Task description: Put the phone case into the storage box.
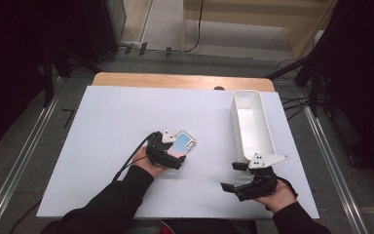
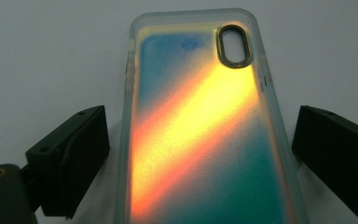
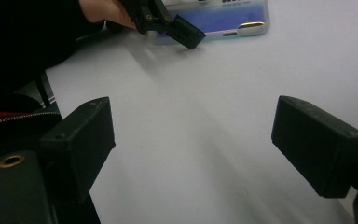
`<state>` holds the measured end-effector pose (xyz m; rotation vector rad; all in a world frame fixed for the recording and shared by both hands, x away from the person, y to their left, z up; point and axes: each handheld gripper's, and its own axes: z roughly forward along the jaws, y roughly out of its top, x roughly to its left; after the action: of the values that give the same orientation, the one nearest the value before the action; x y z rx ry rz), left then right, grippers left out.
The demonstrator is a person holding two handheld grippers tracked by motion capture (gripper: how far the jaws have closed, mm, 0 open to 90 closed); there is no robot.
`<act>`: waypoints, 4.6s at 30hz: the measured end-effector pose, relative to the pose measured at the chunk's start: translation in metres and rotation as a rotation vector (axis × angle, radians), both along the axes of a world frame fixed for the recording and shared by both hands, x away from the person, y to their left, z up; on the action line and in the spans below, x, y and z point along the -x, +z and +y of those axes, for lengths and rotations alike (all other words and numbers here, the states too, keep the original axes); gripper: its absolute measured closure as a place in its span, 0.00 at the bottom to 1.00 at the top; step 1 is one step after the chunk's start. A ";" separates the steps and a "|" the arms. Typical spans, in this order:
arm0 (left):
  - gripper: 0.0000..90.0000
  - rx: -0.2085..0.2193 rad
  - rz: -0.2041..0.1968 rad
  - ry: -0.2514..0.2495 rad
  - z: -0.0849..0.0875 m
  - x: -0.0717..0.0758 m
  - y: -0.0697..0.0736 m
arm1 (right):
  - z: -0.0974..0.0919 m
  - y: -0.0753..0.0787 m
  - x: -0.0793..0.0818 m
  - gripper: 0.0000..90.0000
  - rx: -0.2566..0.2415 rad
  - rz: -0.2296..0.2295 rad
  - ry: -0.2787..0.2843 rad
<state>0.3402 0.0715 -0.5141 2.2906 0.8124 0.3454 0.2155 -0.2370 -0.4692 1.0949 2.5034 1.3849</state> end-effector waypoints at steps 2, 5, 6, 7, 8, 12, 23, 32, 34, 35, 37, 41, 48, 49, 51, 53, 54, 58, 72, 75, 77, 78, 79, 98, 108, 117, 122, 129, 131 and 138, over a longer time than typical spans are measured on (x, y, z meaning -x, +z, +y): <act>0.06 0.004 -0.006 0.004 0.001 0.000 0.000 | 0.000 0.000 0.000 0.13 0.000 0.000 0.000; 0.12 0.008 -0.015 -0.006 0.002 0.003 0.001 | 0.000 0.000 0.000 0.13 0.002 0.000 0.001; 0.16 0.011 -0.017 -0.014 0.002 0.003 0.001 | 0.000 0.000 0.000 0.13 0.002 0.001 0.000; 0.17 0.012 -0.016 -0.015 0.002 0.003 0.001 | 0.000 0.000 0.000 0.13 0.002 -0.002 0.000; 0.17 0.013 -0.018 -0.013 0.002 0.003 0.001 | 0.000 0.000 0.000 0.13 0.001 -0.002 0.000; 0.18 0.012 -0.010 -0.007 0.002 0.003 0.002 | 0.001 0.000 0.000 0.13 -0.001 0.001 0.001; 0.18 0.031 0.004 -0.004 0.003 0.001 0.003 | 0.000 0.000 0.001 0.13 0.003 -0.019 0.008; 0.18 0.105 0.024 0.027 0.012 -0.004 0.016 | 0.000 0.001 0.001 0.13 0.000 -0.020 0.004; 0.18 0.117 0.017 0.024 0.013 -0.004 0.020 | 0.000 0.001 0.001 0.13 0.000 -0.021 0.004; 0.18 0.130 0.018 0.024 0.014 -0.004 0.023 | 0.000 0.001 0.001 0.13 -0.001 -0.020 0.004; 0.18 0.147 0.011 0.023 0.015 -0.003 0.027 | 0.000 0.001 0.001 0.13 -0.001 -0.020 0.003; 0.18 0.192 0.023 0.022 0.018 -0.001 0.035 | 0.000 0.001 0.001 0.13 -0.010 -0.019 0.003; 0.18 0.254 0.026 0.031 0.023 0.003 0.047 | 0.001 0.001 -0.001 0.13 -0.010 -0.002 0.003; 0.18 0.260 0.027 0.030 0.025 0.003 0.049 | 0.001 0.001 -0.001 0.13 -0.010 -0.002 0.003; 0.18 0.274 0.016 0.031 0.026 0.006 0.053 | 0.001 0.001 -0.001 0.14 -0.014 -0.009 0.008; 0.18 0.268 -0.003 0.024 0.027 0.010 0.057 | 0.002 0.002 0.000 0.14 -0.024 -0.028 0.019; 0.18 0.266 -0.007 0.018 0.028 0.011 0.058 | 0.002 0.003 0.001 0.14 -0.029 -0.033 0.019; 0.18 0.280 -0.009 0.014 0.031 0.015 0.063 | 0.003 0.003 0.001 0.14 -0.038 -0.040 0.023; 0.18 0.358 0.010 0.078 0.037 0.019 0.064 | 0.007 0.008 0.000 0.14 -0.010 -0.051 0.015; 0.18 0.372 -0.001 0.092 0.037 0.022 0.064 | 0.009 0.010 -0.003 0.14 0.005 -0.039 0.006; 0.18 0.392 0.009 0.100 0.036 0.023 0.063 | 0.009 0.012 -0.005 0.14 0.003 -0.033 -0.008; 0.18 0.401 0.013 0.107 0.035 0.023 0.062 | 0.009 0.013 -0.006 0.14 -0.001 -0.033 -0.014; 0.18 0.406 0.018 0.111 0.035 0.023 0.062 | 0.010 0.016 -0.006 0.14 -0.012 -0.027 -0.030; 0.18 0.559 0.042 0.216 0.037 0.032 0.051 | 0.024 0.042 -0.013 0.14 -0.038 -0.030 -0.131; 0.18 0.584 0.012 0.253 0.037 0.035 0.046 | 0.039 0.054 -0.021 0.14 -0.046 -0.015 -0.160; 0.18 0.605 -0.003 0.264 0.035 0.037 0.040 | 0.050 0.063 -0.034 0.14 -0.054 -0.007 -0.177; 0.18 0.624 0.011 0.271 0.033 0.038 0.039 | 0.053 0.065 -0.039 0.14 -0.041 -0.026 -0.186; 0.18 0.662 0.044 0.281 0.032 0.039 0.035 | 0.054 0.070 -0.047 0.14 -0.066 -0.017 -0.208; 0.18 0.674 0.053 0.290 0.031 0.039 0.034 | 0.055 0.072 -0.049 0.14 -0.060 -0.014 -0.209; 0.18 0.677 0.045 0.296 0.030 0.041 0.034 | 0.062 0.073 -0.058 0.14 -0.055 0.003 -0.220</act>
<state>0.2990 0.1012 -0.4799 1.5570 1.0962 0.1166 0.2733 -0.1752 -0.3965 1.3368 2.2764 1.3974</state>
